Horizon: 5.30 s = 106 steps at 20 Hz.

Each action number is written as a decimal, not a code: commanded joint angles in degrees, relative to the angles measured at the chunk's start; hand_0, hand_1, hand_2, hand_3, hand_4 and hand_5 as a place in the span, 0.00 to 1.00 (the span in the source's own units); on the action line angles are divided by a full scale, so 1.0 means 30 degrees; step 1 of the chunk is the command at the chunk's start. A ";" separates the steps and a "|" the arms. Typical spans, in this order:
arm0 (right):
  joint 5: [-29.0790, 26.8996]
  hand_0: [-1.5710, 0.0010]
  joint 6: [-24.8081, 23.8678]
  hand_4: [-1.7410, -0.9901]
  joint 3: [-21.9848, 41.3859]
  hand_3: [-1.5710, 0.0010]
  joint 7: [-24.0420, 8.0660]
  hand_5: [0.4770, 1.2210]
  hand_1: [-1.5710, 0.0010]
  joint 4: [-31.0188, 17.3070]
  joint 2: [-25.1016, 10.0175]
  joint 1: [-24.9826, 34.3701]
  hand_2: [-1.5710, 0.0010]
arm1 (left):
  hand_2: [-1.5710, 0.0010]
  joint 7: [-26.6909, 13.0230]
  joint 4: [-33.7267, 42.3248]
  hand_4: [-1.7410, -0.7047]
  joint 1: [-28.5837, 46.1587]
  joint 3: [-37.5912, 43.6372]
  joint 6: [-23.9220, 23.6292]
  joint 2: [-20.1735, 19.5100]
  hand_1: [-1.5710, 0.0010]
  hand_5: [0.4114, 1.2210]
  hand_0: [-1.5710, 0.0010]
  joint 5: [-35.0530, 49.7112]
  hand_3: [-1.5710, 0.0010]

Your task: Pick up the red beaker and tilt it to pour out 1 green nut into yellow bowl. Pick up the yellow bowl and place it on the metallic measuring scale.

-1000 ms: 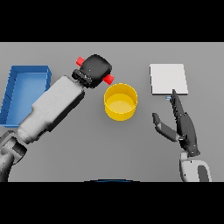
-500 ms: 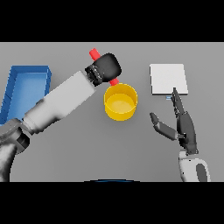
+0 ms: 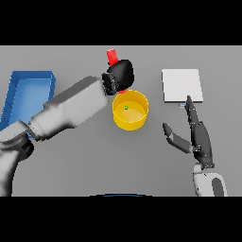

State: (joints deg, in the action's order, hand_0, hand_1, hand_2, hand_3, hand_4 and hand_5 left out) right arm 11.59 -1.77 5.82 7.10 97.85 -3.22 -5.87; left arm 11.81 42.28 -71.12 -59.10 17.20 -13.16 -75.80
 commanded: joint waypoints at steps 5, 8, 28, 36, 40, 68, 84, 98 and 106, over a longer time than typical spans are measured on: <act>-0.0072 1.00 -0.0112 0.82 -0.0014 1.00 0.0038 0.13 1.00 0.0145 0.0158 -0.0032 1.00 | 0.00 0.0478 -0.0184 0.01 -0.1389 -0.1232 -0.0178 0.0293 0.00 1.00 0.00 -0.1385 0.00; -0.0115 1.00 -0.0229 0.80 -0.0167 1.00 -0.0386 0.12 1.00 -0.0067 0.0180 0.0206 1.00 | 0.00 0.1371 -0.0776 0.01 -0.3314 -0.1362 -0.0242 0.0197 0.00 1.00 0.00 -0.1831 0.00; -0.0145 1.00 0.0615 0.81 0.0178 1.00 0.0324 0.19 1.00 -0.0598 -0.0487 0.0981 1.00 | 0.00 -0.5578 -1.0206 0.00 -0.3962 1.6812 -0.2734 -0.6840 0.00 1.00 0.00 1.3008 0.01; -0.0182 1.00 0.0783 0.82 0.0394 1.00 0.0378 0.25 1.00 -0.0727 -0.0365 0.0838 1.00 | 0.00 -0.8934 -0.6823 0.00 0.2480 1.9963 -0.6226 -0.6962 0.00 1.00 0.00 1.7849 0.00; -0.0292 1.00 0.0895 0.78 0.0168 1.00 0.0773 0.27 1.00 -0.0701 -0.0749 0.0746 1.00 | 0.00 -0.9726 -0.1666 0.00 0.7735 2.0108 -0.7263 -0.6242 0.00 1.00 0.00 1.9669 0.00; 0.2457 1.00 0.1817 0.87 0.1625 1.00 -0.0463 0.25 1.00 -0.0927 -0.2492 0.2431 1.00 | 0.99 -1.2335 0.7968 0.91 1.4082 1.8988 -0.4514 -0.6005 0.98 0.30 0.98 2.2346 0.98; 1.1449 1.00 0.6111 0.78 0.8472 1.00 0.1820 0.22 1.00 -0.6560 -0.6839 1.1405 1.00 | 1.00 -1.2591 0.8467 0.90 1.4546 1.9113 -0.4120 -0.5963 1.00 0.35 1.00 2.2786 1.00; 1.3010 1.00 0.8943 0.74 1.1178 0.99 0.2218 0.28 1.00 -1.1657 -0.5431 1.5271 1.00 | 1.00 -1.2422 0.8528 0.91 1.4624 1.9212 -0.3884 -0.6280 1.00 0.36 1.00 2.2772 1.00; 1.3201 0.57 0.8423 0.41 1.1427 0.64 0.2484 0.72 0.59 -1.2112 -0.5095 1.5237 0.62 | 1.00 -1.2179 0.8429 0.92 1.4568 1.9106 -0.3835 -0.6262 1.00 0.37 1.00 2.2671 1.00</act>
State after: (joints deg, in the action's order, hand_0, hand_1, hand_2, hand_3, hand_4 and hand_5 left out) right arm 51.13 23.44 40.08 14.56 61.55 -18.50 39.86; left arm -24.65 67.57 -27.42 -1.78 5.69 -31.95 -7.78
